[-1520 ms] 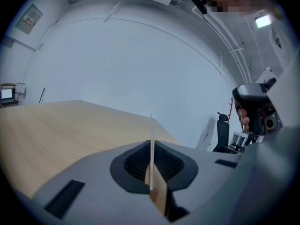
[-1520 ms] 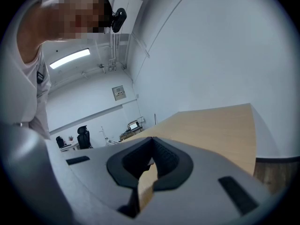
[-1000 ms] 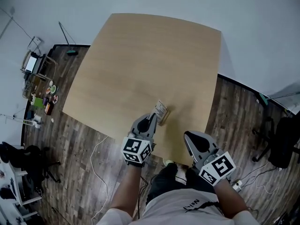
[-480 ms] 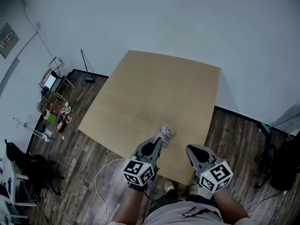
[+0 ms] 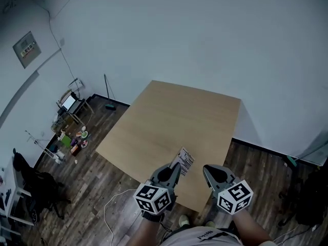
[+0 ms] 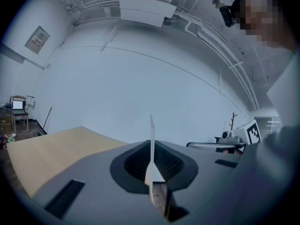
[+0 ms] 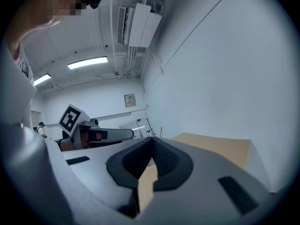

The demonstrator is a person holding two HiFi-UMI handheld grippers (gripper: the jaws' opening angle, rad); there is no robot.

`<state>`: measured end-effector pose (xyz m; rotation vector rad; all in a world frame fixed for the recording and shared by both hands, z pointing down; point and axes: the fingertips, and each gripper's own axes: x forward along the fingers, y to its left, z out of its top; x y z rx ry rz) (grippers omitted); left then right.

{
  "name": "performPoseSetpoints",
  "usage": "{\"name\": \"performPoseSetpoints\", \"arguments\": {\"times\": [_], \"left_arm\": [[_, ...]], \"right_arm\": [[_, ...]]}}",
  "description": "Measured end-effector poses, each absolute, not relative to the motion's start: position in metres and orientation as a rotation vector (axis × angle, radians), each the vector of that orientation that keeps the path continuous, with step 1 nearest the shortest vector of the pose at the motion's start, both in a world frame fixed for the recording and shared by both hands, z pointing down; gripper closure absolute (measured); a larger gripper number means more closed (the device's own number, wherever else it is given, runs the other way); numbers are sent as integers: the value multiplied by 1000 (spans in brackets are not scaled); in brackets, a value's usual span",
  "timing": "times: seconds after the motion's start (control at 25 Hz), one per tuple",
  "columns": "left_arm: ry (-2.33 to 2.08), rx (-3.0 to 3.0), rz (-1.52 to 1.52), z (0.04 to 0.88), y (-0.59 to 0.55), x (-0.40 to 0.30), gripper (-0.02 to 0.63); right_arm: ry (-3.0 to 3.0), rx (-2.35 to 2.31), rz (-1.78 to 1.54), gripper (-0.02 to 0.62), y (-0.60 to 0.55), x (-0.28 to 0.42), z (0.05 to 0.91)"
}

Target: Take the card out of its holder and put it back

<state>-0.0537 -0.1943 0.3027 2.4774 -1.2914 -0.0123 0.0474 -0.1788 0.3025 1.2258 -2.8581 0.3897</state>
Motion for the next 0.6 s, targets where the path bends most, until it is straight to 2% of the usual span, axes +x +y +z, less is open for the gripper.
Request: {"name": "performPoseSetpoints", "arguments": {"times": [0.6], "left_arm": [[-1303, 2469, -50, 286, -156, -32, 580]], "right_arm": [[-2910, 1174, 349, 582, -151, 58, 285]]}}
